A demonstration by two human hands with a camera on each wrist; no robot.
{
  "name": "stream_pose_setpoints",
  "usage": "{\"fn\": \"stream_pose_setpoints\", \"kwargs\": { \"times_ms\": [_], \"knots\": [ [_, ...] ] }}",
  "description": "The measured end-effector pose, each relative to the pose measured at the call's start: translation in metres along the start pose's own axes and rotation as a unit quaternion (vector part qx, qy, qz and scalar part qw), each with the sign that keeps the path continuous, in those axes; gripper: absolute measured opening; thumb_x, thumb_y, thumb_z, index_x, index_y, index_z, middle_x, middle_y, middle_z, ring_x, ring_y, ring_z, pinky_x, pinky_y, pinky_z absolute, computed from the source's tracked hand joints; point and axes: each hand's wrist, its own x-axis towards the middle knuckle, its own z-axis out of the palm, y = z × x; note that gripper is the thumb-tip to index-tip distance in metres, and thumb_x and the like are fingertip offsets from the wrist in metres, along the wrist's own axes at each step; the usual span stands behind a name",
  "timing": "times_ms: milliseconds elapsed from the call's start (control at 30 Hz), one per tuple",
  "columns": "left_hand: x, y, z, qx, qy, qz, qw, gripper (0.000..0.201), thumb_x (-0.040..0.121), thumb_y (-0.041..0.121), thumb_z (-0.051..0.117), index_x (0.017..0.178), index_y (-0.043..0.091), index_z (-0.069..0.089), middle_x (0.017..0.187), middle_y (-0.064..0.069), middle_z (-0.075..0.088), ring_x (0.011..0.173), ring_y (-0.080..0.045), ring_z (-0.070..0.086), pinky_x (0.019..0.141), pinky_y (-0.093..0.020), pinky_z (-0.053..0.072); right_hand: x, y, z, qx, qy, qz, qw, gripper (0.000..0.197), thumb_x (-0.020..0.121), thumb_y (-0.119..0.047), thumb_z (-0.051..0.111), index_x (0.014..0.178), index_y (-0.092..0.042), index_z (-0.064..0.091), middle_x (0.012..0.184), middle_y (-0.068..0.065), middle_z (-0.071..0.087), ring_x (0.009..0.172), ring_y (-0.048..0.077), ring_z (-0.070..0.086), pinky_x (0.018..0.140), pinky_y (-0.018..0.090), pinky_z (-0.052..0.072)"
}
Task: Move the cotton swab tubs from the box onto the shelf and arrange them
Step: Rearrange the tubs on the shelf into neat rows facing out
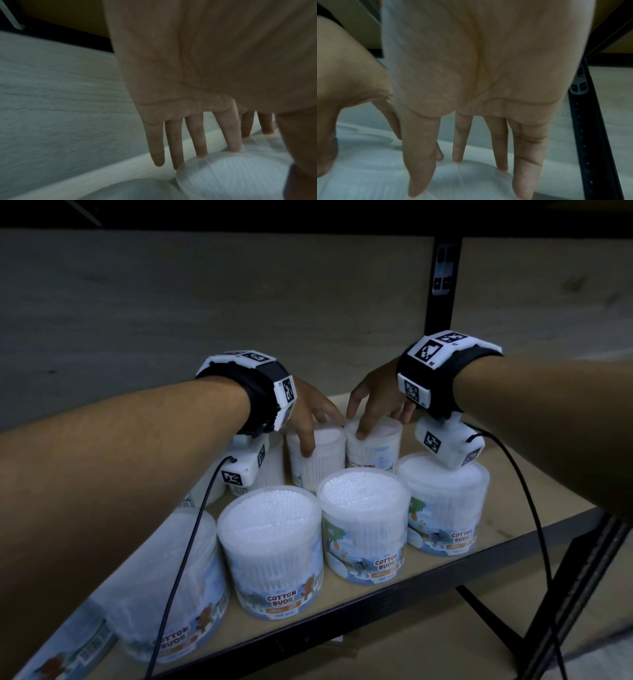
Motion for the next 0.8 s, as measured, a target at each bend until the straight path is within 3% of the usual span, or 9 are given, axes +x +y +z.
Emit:
{"fn": "stream_pose_setpoints", "kwargs": {
  "times_ms": [167, 267, 367, 433, 500, 567, 700, 800],
  "knots": [
    [0.0, 0.001, -0.002, 0.0, 0.003, 0.004, 1.0, 0.08, 0.076, 0.031, 0.081, 0.145, 0.04, 0.041, 0.142, 0.009, 0.05, 0.131, -0.012, 0.045, 0.113, -0.031, 0.035, 0.005, 0.0, 0.004, 0.004, -0.006, -0.006, 1.0, 0.055, 0.081, -0.027, 0.078, 0.132, -0.028, 0.056, 0.124, 0.007, 0.055, 0.079, 0.01, 0.052, 0.087, 0.038, 0.057],
    [0.002, -0.001, 0.0, -0.011, 0.023, -0.003, 1.0, 0.074, 0.071, 0.047, 0.081, 0.137, 0.041, 0.05, 0.127, 0.011, 0.059, 0.12, -0.012, 0.054, 0.109, -0.031, 0.041, 0.004, -0.001, 0.003, -0.014, -0.002, -0.011, 1.0, 0.053, 0.083, -0.027, 0.077, 0.131, -0.028, 0.056, 0.1, -0.002, 0.057, 0.074, 0.007, 0.051, 0.069, 0.028, 0.054],
    [0.005, -0.001, 0.005, -0.04, 0.053, -0.033, 0.997, 0.074, 0.063, 0.063, 0.079, 0.128, 0.038, 0.057, 0.102, 0.015, 0.06, 0.104, -0.012, 0.06, 0.101, -0.033, 0.047, 0.002, -0.002, 0.002, -0.037, -0.004, -0.011, 0.999, 0.054, 0.082, -0.028, 0.078, 0.13, -0.033, 0.055, 0.097, -0.003, 0.055, 0.08, 0.01, 0.056, 0.057, 0.022, 0.051],
    [0.005, 0.0, 0.007, -0.029, 0.073, -0.046, 0.996, 0.074, 0.064, 0.073, 0.071, 0.124, 0.031, 0.059, 0.097, 0.012, 0.061, 0.102, -0.013, 0.06, 0.097, -0.03, 0.047, 0.001, -0.003, 0.002, -0.042, -0.002, -0.008, 0.999, 0.054, 0.081, -0.027, 0.079, 0.129, -0.035, 0.056, 0.097, -0.005, 0.055, 0.098, 0.02, 0.063, 0.054, 0.021, 0.052],
    [0.006, 0.003, 0.009, -0.01, 0.079, -0.061, 0.995, 0.076, 0.07, 0.076, 0.062, 0.123, 0.021, 0.061, 0.102, 0.003, 0.066, 0.107, -0.018, 0.06, 0.09, -0.027, 0.043, 0.001, -0.002, 0.003, -0.039, 0.001, -0.007, 0.999, 0.054, 0.08, -0.027, 0.079, 0.128, -0.036, 0.056, 0.093, -0.007, 0.052, 0.11, 0.026, 0.062, 0.047, 0.019, 0.053],
    [0.007, 0.005, 0.011, -0.01, 0.082, -0.071, 0.994, 0.08, 0.075, 0.075, 0.058, 0.127, 0.014, 0.059, 0.113, -0.003, 0.066, 0.112, -0.019, 0.058, 0.086, -0.027, 0.04, 0.001, -0.002, 0.003, -0.034, 0.0, -0.007, 0.999, 0.054, 0.081, -0.027, 0.079, 0.128, -0.036, 0.056, 0.092, -0.008, 0.052, 0.112, 0.025, 0.06, 0.043, 0.017, 0.052],
    [0.004, 0.005, 0.009, -0.031, 0.08, -0.048, 0.995, 0.089, 0.071, 0.074, 0.063, 0.145, 0.03, 0.04, 0.146, 0.008, 0.044, 0.133, -0.015, 0.041, 0.105, -0.028, 0.031, -0.001, -0.003, 0.002, -0.034, -0.003, -0.004, 0.999, 0.055, 0.081, -0.029, 0.078, 0.131, -0.036, 0.055, 0.093, -0.008, 0.052, 0.109, 0.023, 0.06, 0.044, 0.016, 0.052],
    [-0.001, 0.004, 0.004, -0.024, 0.059, -0.017, 0.998, 0.09, 0.071, 0.063, 0.072, 0.148, 0.037, 0.034, 0.148, 0.013, 0.041, 0.136, -0.012, 0.039, 0.109, -0.026, 0.032, -0.006, -0.005, 0.0, -0.051, 0.006, -0.003, 0.999, 0.058, 0.083, -0.034, 0.075, 0.136, -0.035, 0.051, 0.109, -0.007, 0.046, 0.102, 0.017, 0.052, 0.05, 0.02, 0.051]
  ]
}}
